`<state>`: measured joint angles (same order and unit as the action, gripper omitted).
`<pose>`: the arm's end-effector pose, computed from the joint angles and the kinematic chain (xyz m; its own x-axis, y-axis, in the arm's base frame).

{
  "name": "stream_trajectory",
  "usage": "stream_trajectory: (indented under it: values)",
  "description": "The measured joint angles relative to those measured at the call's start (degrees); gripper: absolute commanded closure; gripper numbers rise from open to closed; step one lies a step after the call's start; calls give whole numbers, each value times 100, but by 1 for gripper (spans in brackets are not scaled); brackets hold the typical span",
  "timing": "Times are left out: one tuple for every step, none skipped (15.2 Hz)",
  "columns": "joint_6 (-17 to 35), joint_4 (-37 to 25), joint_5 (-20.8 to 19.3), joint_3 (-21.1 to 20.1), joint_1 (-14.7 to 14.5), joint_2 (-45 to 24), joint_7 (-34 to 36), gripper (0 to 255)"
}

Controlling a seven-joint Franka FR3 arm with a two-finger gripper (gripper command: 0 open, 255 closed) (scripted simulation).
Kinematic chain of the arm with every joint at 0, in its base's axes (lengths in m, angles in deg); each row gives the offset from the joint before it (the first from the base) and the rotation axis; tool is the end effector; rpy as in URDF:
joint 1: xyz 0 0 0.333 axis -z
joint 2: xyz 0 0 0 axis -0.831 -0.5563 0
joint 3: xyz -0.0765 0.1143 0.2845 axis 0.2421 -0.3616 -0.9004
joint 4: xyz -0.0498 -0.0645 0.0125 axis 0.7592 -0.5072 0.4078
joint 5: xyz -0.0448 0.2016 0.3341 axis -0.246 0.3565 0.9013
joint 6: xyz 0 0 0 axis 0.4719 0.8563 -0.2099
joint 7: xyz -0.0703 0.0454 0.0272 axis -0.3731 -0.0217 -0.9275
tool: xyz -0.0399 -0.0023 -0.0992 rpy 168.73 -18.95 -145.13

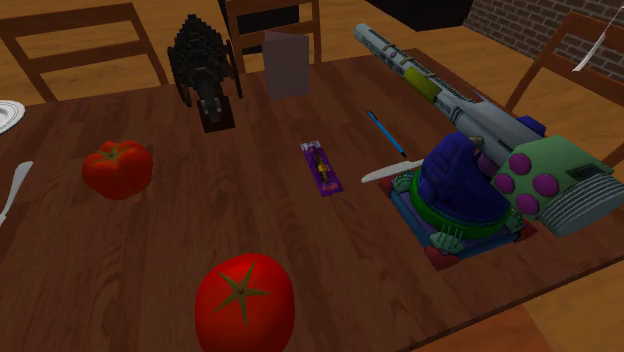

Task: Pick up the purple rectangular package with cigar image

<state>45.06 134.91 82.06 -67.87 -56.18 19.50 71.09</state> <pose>0.2982 -0.0091 0.5840 0.9870 -0.1448 -0.0697 -0.1476 -0.9884 -0.0366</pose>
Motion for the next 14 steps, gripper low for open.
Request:
stream_trajectory:
  values:
    - [0,0,0,0,0,0,0,0]
    - [81,-9,-12,11,-5,-87,-31,0]
    - [206,-33,-36,37,-11,-229,-87,0]
    - [327,-93,-64,71,-16,-399,-157,0]
    - [460,-150,-88,99,-24,-578,-223,0]
    - [615,-191,-101,115,-38,-765,-276,0]
    - [753,-227,-127,151,-42,-927,-353,0]
    - [921,-284,-142,175,-54,-1139,-416,0]
    - [1045,-380,-157,200,-65,-1346,-482,0]
    - [1187,-465,-183,247,-64,-1562,-578,0]
    - [1321,-578,-181,256,-85,-1794,-625,0]
    - [1441,-671,-182,266,-102,-1994,-675,0]
    - [1562,-751,-192,292,-107,-2182,-747,0]
    - [1686,-900,-187,307,-122,-2439,-804,0]
